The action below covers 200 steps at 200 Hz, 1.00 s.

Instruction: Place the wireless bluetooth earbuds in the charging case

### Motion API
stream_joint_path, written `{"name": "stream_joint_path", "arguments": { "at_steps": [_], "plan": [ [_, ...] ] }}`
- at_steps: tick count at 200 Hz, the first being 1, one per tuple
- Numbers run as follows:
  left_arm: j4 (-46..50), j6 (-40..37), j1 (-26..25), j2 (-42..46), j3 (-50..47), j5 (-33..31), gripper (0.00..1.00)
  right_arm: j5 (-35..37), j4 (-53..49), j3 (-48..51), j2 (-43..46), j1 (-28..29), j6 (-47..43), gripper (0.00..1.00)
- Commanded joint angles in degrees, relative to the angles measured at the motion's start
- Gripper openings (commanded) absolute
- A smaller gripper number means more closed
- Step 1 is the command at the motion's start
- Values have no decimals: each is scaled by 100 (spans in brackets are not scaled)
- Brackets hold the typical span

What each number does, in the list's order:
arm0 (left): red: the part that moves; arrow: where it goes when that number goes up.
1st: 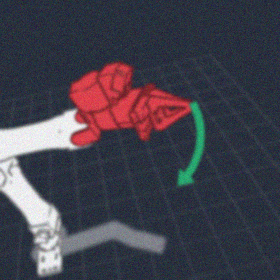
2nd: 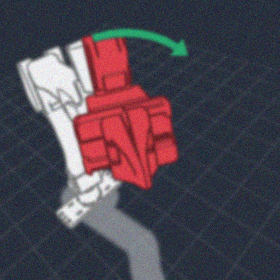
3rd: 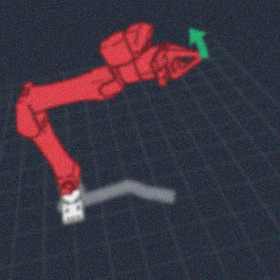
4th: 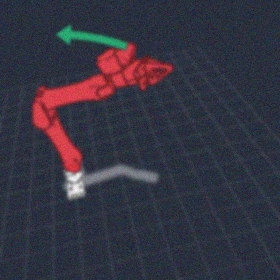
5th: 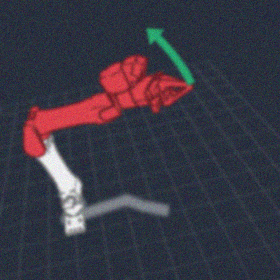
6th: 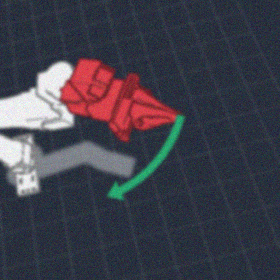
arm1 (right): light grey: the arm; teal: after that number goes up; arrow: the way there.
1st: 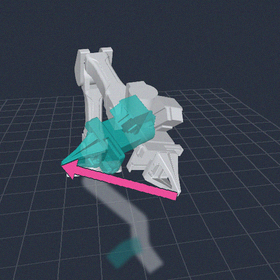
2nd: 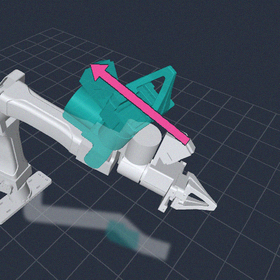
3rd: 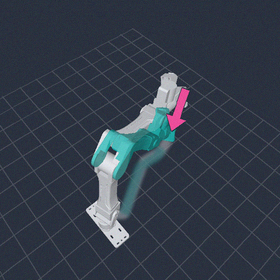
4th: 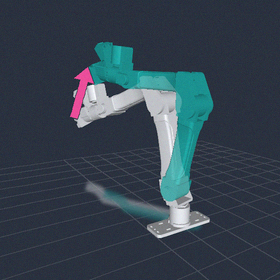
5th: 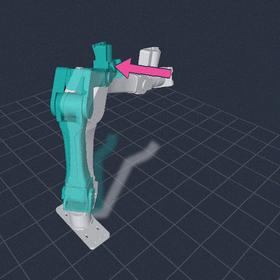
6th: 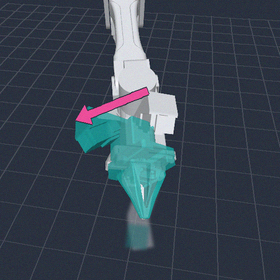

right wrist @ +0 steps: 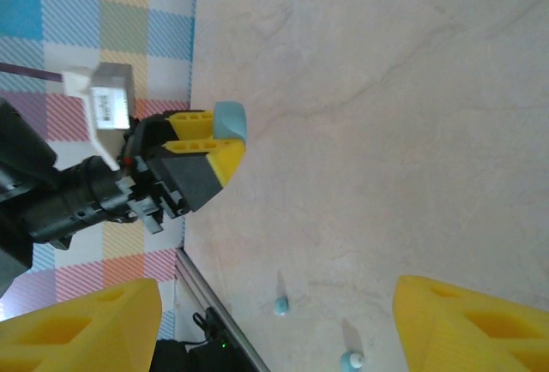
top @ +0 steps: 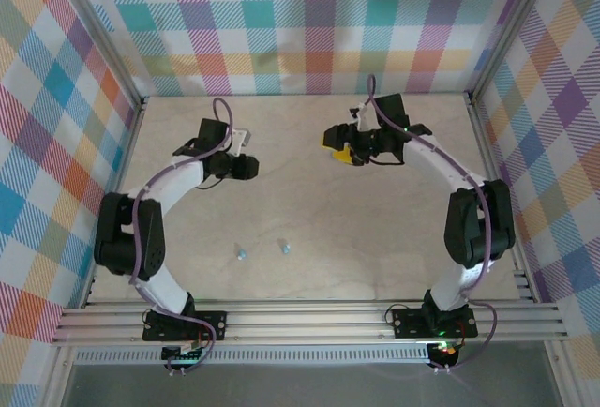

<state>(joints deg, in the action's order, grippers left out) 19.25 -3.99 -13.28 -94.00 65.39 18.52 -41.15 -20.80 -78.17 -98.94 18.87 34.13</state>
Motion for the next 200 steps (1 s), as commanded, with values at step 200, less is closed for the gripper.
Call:
{"name": "stream_joint_path", "arguments": {
  "at_steps": [200],
  "plan": [
    [-443, -651, -2130, 1076, 439, 1440, 17, -149, -580, 750, 1318, 793, -278, 65]
  ]
}}
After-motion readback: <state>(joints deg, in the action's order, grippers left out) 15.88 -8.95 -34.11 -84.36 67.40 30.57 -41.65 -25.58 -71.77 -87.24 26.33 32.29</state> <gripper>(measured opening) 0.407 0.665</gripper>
